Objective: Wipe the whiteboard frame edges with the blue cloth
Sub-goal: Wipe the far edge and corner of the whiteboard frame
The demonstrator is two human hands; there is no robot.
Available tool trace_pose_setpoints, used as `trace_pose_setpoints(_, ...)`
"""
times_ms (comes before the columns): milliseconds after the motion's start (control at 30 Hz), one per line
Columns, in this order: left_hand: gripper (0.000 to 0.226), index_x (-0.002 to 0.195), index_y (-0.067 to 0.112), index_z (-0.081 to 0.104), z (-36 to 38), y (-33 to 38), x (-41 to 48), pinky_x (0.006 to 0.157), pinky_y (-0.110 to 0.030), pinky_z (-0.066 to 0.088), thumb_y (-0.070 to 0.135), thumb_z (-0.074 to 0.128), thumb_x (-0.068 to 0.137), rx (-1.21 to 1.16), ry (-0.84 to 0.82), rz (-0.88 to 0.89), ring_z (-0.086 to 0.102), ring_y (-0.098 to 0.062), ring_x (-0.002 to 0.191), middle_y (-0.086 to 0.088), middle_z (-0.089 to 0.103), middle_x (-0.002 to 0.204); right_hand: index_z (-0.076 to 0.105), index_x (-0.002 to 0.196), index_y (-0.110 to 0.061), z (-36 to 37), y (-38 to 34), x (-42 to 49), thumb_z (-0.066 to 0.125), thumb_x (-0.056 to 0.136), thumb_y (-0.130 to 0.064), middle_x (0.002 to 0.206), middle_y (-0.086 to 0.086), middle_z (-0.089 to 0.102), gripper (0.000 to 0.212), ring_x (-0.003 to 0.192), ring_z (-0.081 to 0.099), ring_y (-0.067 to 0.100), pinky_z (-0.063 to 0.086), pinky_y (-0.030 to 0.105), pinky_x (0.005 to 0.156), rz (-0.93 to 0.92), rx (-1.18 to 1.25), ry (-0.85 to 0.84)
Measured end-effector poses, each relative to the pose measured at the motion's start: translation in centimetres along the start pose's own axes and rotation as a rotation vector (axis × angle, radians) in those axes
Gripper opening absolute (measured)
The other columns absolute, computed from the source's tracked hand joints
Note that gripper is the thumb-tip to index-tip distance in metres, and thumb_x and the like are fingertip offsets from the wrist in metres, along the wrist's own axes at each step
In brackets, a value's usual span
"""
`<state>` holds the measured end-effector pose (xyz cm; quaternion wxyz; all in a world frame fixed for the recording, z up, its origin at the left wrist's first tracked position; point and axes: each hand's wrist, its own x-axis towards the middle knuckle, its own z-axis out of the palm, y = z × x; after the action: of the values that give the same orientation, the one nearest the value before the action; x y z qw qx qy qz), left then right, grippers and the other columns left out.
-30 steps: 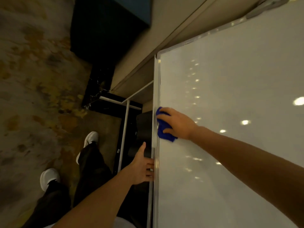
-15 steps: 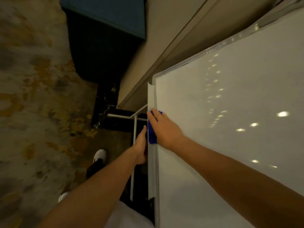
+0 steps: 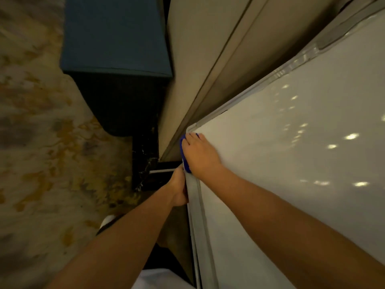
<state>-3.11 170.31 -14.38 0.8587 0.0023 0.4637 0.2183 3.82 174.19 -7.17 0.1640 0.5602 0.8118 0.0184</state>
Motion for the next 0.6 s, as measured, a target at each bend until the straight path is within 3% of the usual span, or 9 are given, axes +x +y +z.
trace_pose_setpoints(100, 0.053, 0.105, 0.015, 0.072, 0.0, 3.1, 0.7, 0.071, -0.036, 0.052, 0.054, 0.039, 0.093, -0.066, -0.018, 0.008, 0.067, -0.025, 0.095, -0.012, 0.074, 0.101, 0.034, 0.146, -0.001, 1.2, -0.9, -0.6, 0.037, 0.102, -0.015, 0.154, 0.017, 0.034, 0.046, 0.143, 0.025, 0.029, 0.014, 0.035, 0.118, 0.025, 0.075, -0.063)
trace_pose_setpoints(133, 0.056, 0.096, 0.014, 0.076, 0.2, 4.1, 1.0, 0.073, -0.036, 0.051, 0.055, 0.038, 0.092, -0.057, -0.022, -0.005, 0.066, -0.026, 0.095, -0.012, 0.075, 0.100, 0.029, 0.149, -0.001, 1.6, -1.4, -1.4, 0.033, 0.104, -0.019, 0.158, 0.015, 0.028, 0.048, 0.147, 0.019, 0.027, 0.010, 0.035, 0.120, 0.025, 0.111, -0.096)
trace_pose_setpoints(200, 0.066, 0.081, 0.011, 0.079, 0.4, 5.4, 1.3, 0.073, -0.038, 0.049, 0.059, 0.034, 0.090, -0.002, -0.032, -0.103, 0.066, -0.028, 0.091, -0.014, 0.076, 0.090, 0.020, 0.152, 0.000, 1.7, -2.3, -2.3, 0.047, 0.099, -0.023, 0.162, 0.015, 0.017, 0.064, 0.150, 0.010, 0.028, 0.004, 0.039, 0.122, -0.022, 0.032, -0.162)
trace_pose_setpoints(267, 0.065, 0.097, 0.012, 0.076, 0.3, 6.7, 1.7, 0.081, -0.040, 0.049, 0.062, 0.034, 0.090, -0.009, -0.054, -0.169, 0.064, -0.029, 0.099, -0.014, 0.075, 0.096, 0.020, 0.152, -0.001, 0.9, -1.7, -1.2, 0.051, 0.097, -0.023, 0.162, 0.016, 0.017, 0.067, 0.150, 0.010, 0.030, 0.002, 0.040, 0.122, 0.047, 0.045, -0.164)
trace_pose_setpoints(333, 0.059, 0.123, 0.017, 0.064, 0.3, 7.8, 2.2, 0.095, -0.039, 0.047, 0.057, 0.035, 0.091, -0.115, -0.126, -0.136, 0.061, -0.027, 0.114, -0.011, 0.070, 0.118, 0.021, 0.153, -0.004, 0.4, -0.3, 1.2, 0.047, 0.098, -0.019, 0.161, 0.017, 0.019, 0.062, 0.150, 0.011, 0.031, 0.002, 0.041, 0.122, 0.053, 0.072, -0.061)
trace_pose_setpoints(400, 0.057, 0.141, 0.016, 0.045, 0.6, 9.9, 2.8, 0.105, -0.043, 0.042, 0.048, 0.033, 0.096, -0.203, -0.180, -0.061, 0.053, -0.031, 0.127, -0.012, 0.054, 0.140, 0.022, 0.154, -0.011, -0.3, 1.2, 4.1, 0.054, 0.094, -0.014, 0.159, 0.018, 0.024, 0.068, 0.148, 0.015, 0.034, 0.003, 0.043, 0.121, 0.012, 0.046, -0.004)
trace_pose_setpoints(467, 0.059, 0.151, 0.013, 0.024, 1.2, 11.9, 3.3, 0.111, -0.048, 0.031, 0.043, 0.024, 0.100, -0.177, -0.239, -0.047, 0.041, -0.036, 0.136, -0.015, 0.031, 0.155, 0.036, 0.148, -0.019, -1.0, 1.8, 6.2, 0.063, 0.087, -0.013, 0.148, 0.019, 0.041, 0.067, 0.141, 0.029, 0.035, 0.008, 0.043, 0.120, 0.011, 0.052, 0.024)
trace_pose_setpoints(533, 0.062, 0.147, 0.013, 0.036, 1.4, 12.4, 3.7, 0.109, -0.048, 0.033, 0.049, 0.028, 0.097, -0.105, -0.182, -0.081, 0.056, -0.036, 0.119, -0.017, 0.042, 0.149, 0.046, 0.139, -0.018, -2.1, 1.6, 6.6, 0.067, 0.086, -0.017, 0.139, 0.016, 0.050, 0.057, 0.133, 0.039, 0.033, 0.015, 0.045, 0.120, 0.034, 0.033, -0.029)
trace_pose_setpoints(600, 0.063, 0.130, 0.014, 0.057, 1.8, 13.0, 3.8, 0.099, -0.047, 0.047, 0.058, 0.034, 0.091, 0.017, -0.129, -0.136, 0.064, -0.034, 0.106, -0.019, 0.065, 0.125, 0.051, 0.134, -0.013, -3.4, 2.0, 5.2, 0.071, 0.082, -0.019, 0.135, 0.016, 0.053, 0.057, 0.130, 0.043, 0.034, 0.020, 0.047, 0.119, 0.096, -0.049, -0.017)
